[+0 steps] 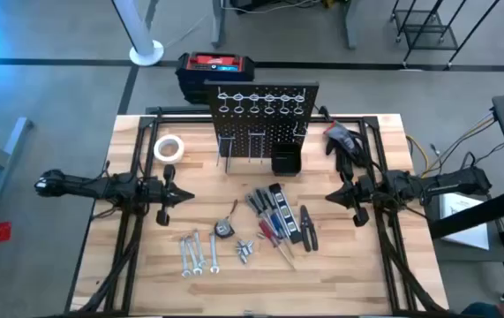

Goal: Hang tools onto peg board

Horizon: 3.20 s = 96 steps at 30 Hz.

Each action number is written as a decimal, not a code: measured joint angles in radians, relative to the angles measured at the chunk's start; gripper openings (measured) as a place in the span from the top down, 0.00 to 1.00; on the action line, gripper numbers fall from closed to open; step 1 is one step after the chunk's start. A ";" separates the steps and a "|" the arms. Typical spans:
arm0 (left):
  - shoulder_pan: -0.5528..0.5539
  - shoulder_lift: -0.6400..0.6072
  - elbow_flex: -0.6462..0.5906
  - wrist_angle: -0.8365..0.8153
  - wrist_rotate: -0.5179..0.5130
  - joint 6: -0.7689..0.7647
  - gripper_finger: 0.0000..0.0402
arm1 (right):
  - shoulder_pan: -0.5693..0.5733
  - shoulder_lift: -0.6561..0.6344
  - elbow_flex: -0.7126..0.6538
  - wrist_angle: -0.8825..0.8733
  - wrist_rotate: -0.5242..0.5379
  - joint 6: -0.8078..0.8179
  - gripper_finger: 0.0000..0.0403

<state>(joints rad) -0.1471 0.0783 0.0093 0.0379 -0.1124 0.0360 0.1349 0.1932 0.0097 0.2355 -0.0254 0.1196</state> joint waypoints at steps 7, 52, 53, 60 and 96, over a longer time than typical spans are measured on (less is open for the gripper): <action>0.000 0.000 0.000 0.000 0.000 0.000 1.00 | 0.000 0.000 0.000 0.000 0.000 0.000 1.00; 0.000 0.000 0.000 0.000 0.000 0.000 1.00 | 0.000 0.000 0.000 0.000 0.000 0.000 1.00; 0.000 0.000 0.000 0.000 0.000 0.000 1.00 | 0.000 0.000 0.000 0.000 0.000 0.000 1.00; 0.000 0.000 0.000 0.000 0.000 0.000 1.00 | 0.000 0.000 0.000 0.000 0.000 0.000 1.00; 0.003 -0.004 0.000 0.109 -0.106 0.313 1.00 | 0.000 0.051 0.000 -0.059 0.199 0.460 1.00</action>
<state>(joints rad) -0.1440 0.0745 0.0093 0.1472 -0.2184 0.3491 0.1345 0.2440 0.0097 0.1763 0.1737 0.5796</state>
